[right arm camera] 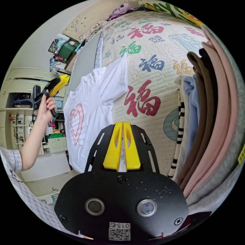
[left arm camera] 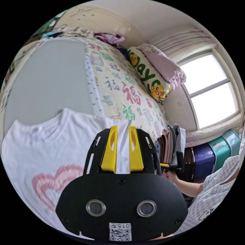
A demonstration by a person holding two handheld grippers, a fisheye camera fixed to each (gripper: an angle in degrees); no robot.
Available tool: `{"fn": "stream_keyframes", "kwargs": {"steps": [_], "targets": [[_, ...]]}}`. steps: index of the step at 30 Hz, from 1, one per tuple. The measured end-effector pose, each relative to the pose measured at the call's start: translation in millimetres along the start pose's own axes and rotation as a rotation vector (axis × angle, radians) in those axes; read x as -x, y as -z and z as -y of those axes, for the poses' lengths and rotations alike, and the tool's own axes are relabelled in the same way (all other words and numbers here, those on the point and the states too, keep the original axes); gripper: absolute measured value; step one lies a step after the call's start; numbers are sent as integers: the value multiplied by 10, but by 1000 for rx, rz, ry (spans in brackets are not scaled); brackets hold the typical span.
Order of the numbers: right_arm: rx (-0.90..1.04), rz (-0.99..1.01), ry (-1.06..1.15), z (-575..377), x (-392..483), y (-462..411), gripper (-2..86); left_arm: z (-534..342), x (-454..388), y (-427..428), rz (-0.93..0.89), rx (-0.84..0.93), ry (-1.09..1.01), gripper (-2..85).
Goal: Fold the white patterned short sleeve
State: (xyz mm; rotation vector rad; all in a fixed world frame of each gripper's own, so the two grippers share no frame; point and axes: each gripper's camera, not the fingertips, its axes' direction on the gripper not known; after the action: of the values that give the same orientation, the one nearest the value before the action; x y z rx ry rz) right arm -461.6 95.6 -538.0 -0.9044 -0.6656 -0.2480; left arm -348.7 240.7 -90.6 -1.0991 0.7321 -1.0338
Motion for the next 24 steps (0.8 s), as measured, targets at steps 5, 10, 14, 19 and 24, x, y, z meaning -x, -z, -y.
{"fn": "stream_keyframes", "kwargs": {"steps": [5, 10, 14, 19, 24], "targets": [[37, -6, 105, 418, 1333, 240, -1, -1295, 1227, 1356, 200, -100, 344, 65], [95, 26, 268, 1099, 2977, -28, 3, -2437, 2404, 2330, 215, -217, 672, 66], [147, 69, 438, 1880, 4667, -486, 23, -2820, 3170, 2768, 156, -313, 744, 79], [187, 57, 639, 2948, 6639, -1089, 60, -2777, 3938, 2883, 12, -334, 733, 95], [291, -147, 799, 3966, 8131, -1840, 85, -2720, 4393, 2832, -77, -249, 661, 92]]}}
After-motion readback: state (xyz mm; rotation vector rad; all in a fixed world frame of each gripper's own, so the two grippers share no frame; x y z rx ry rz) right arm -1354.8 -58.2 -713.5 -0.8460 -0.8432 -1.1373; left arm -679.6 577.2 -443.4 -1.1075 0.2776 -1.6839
